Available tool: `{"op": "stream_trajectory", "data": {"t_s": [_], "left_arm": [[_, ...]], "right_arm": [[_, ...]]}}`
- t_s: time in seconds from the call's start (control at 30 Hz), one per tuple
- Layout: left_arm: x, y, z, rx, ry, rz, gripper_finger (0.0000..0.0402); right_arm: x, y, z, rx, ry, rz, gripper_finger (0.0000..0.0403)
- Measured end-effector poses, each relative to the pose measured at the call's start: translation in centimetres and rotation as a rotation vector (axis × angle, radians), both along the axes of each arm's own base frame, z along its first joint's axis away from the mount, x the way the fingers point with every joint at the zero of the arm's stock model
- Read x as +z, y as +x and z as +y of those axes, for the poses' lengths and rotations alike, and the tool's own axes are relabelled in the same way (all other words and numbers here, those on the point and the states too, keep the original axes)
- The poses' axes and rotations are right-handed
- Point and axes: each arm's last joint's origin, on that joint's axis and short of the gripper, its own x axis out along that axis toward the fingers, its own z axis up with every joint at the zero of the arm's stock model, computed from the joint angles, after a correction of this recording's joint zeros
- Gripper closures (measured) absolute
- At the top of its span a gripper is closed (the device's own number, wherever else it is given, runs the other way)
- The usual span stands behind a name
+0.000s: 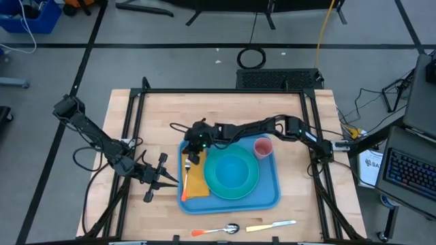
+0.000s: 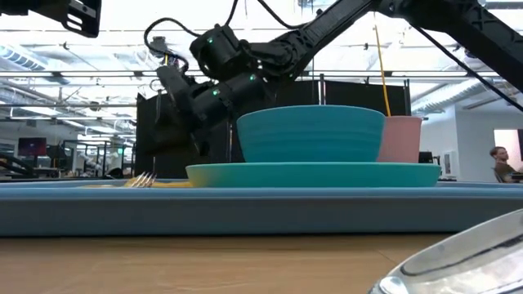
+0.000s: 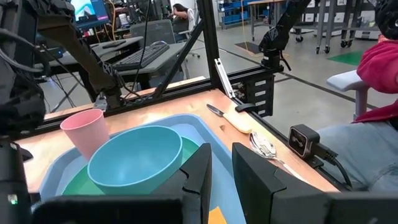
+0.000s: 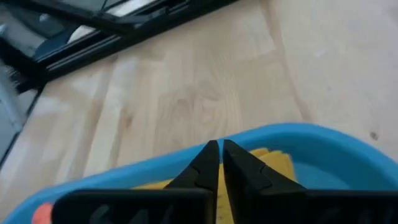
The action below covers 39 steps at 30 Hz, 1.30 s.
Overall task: Set up tray
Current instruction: Put the orange fork on top of the yellow napkin
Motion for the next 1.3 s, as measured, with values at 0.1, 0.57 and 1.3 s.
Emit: {"op": "stream_trajectory", "data": {"t_s": [0.1,0.57,1.3], "left_arm": [[0.0,0.0,0.0,0.001,-0.008,0.004,0.0332],[-0.1,0.0,0.0,0.002,-0.01,0.009,0.0332],[-0.3,-0.1,-0.1,-0.004,-0.015,0.035,0.0332]], "right_arm": [[0.9,-0.2,0.5,0.063,0.024,-0.015,0.0372],[0.7,-1.0,4.7,0.228,0.241,0.142,0.0333],[3.4,0.3,6.7,0.326,0.185,-0.185,0.0384]]}}
